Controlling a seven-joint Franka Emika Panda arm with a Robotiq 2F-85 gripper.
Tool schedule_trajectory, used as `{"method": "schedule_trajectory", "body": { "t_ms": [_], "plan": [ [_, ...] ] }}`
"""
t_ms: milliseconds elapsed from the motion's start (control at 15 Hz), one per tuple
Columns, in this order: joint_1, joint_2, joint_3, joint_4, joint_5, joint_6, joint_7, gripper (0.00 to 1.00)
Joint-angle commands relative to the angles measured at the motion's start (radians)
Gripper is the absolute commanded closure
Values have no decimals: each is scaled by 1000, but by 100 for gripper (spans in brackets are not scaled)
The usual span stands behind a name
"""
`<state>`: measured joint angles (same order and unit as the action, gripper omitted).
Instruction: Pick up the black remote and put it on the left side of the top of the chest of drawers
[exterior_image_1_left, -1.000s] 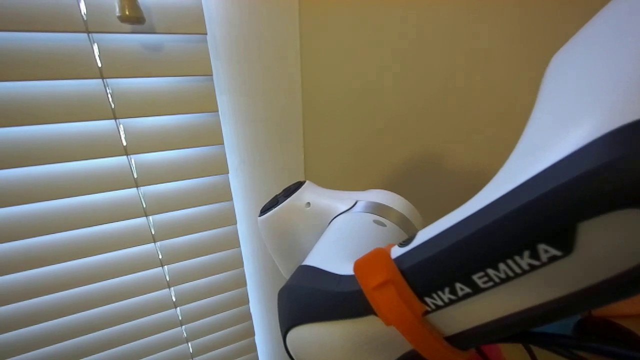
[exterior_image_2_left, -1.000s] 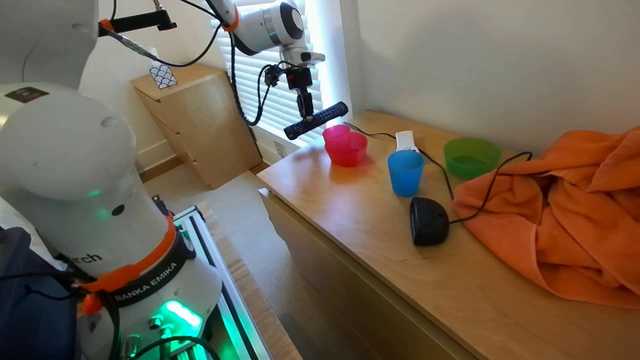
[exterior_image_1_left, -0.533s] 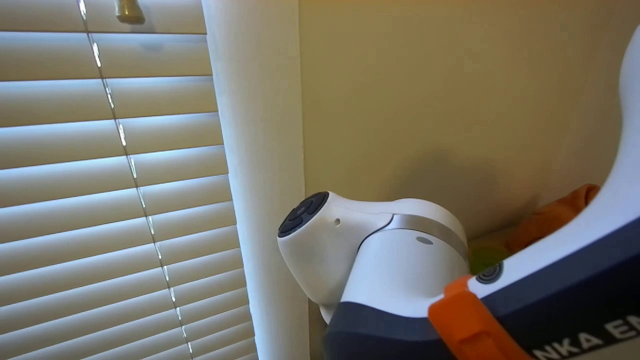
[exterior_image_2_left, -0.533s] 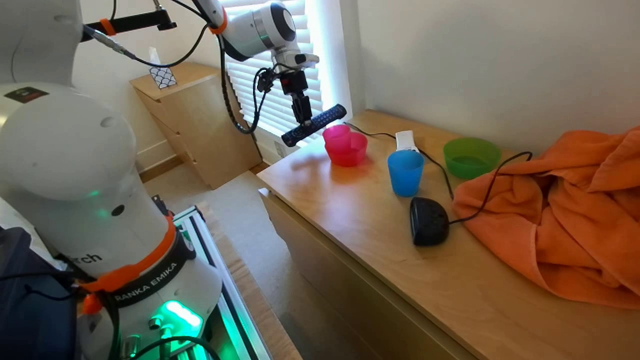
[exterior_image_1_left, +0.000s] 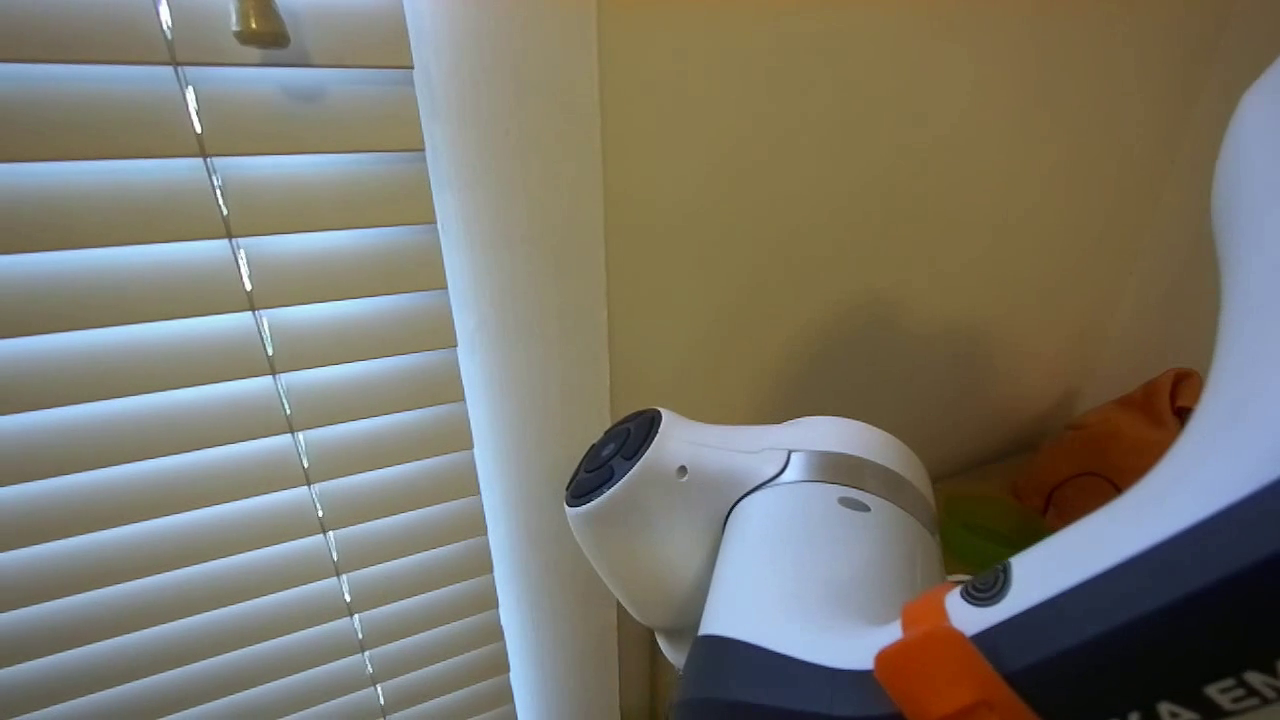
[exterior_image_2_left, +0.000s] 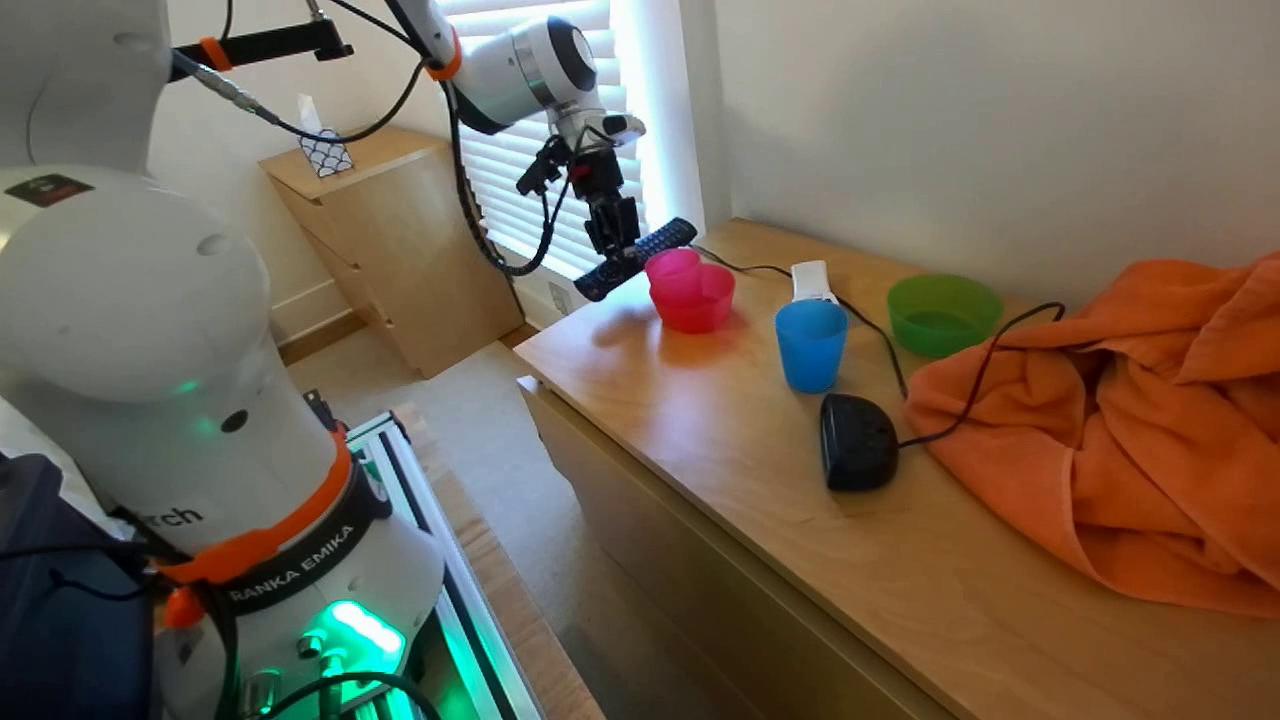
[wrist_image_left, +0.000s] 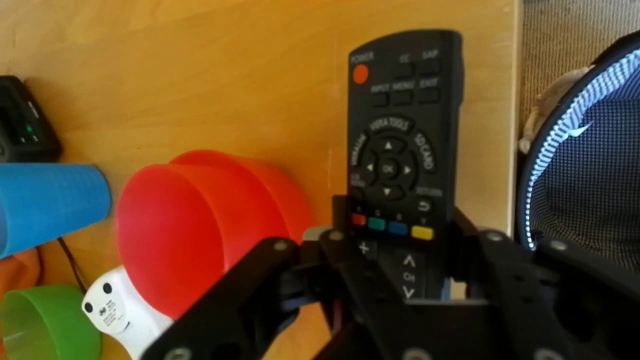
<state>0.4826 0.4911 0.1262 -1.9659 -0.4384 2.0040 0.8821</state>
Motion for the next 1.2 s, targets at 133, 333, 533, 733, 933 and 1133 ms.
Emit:
{"method": "schedule_trajectory", "body": {
  "t_ms": [133,333,533,733,933,1133],
  "plan": [
    [-33,22,3,-17,-21,35,-142,82],
    [-36,44,-2,5,-5,15,-168,24],
    [-9,19,-8,22,0,-60,-116,2],
    [37,-37,-11,28,-50,-97,11,0],
    [71,-119,6,-7,-86,-104,203,0],
    [79,-207,44,-93,-34,-145,405,0]
  ]
}}
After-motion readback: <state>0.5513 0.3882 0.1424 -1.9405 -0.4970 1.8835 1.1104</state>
